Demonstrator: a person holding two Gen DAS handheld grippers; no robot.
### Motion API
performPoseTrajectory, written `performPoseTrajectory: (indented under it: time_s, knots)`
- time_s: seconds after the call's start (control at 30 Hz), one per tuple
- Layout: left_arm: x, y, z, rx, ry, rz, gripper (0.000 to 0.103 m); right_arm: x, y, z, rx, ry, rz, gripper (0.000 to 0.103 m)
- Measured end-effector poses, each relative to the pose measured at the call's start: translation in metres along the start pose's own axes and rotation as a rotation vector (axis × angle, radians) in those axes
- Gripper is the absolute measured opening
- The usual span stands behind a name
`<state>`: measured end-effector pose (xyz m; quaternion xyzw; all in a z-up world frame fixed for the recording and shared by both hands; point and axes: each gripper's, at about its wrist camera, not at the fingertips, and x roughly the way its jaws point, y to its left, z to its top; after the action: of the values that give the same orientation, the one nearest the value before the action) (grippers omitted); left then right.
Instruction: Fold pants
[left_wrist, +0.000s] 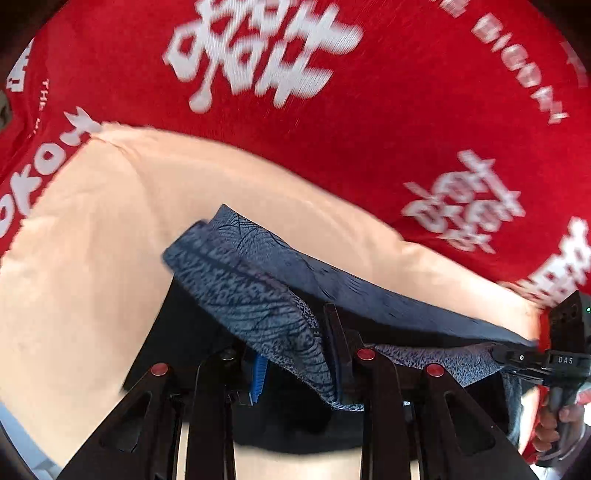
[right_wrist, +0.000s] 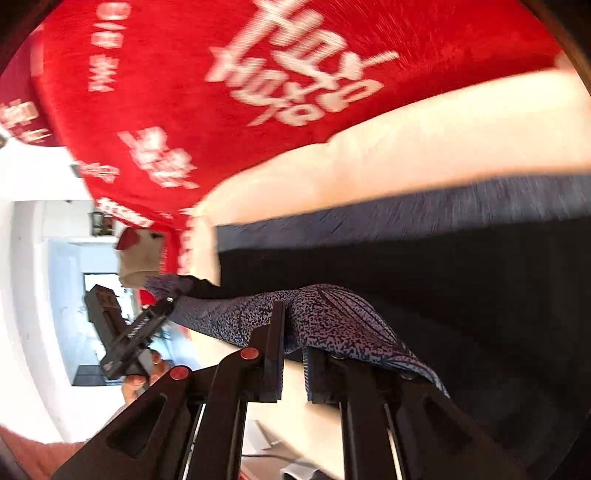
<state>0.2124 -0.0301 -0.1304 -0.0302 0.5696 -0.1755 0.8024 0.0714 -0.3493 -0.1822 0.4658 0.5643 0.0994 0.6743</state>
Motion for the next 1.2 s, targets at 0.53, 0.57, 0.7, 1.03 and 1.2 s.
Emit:
performPoseTrajectory:
  time_s: [0.53, 0.57, 0.7, 1.03, 1.2]
  knots:
    - [-0.01, -0.031, -0.002, 0.09, -0.013, 0.195, 0.035, 0.009, 0.041, -0.001, -0.216, 0.014, -0.03, 0.066]
    - [-0.005, -0.036, -0.005, 0.104, 0.01, 0.188, 0.043, 0.02, 0.045, -0.002, -0.24, 0.035, -0.051, 0.063]
    - [0.033, -0.052, -0.01, 0.137, 0.033, 0.21, 0.067, 0.068, 0.046, 0.014, -0.297, 0.074, -0.168, 0.056]
    - [0.047, -0.075, -0.007, 0.183, 0.069, 0.279, 0.067, 0.023, 0.027, 0.032, -0.194, -0.106, -0.169, 0.054]
    - [0.02, -0.116, -0.052, 0.318, 0.139, 0.225, 0.067, -0.036, -0.004, -0.023, -0.088, -0.133, -0.152, 0.058]
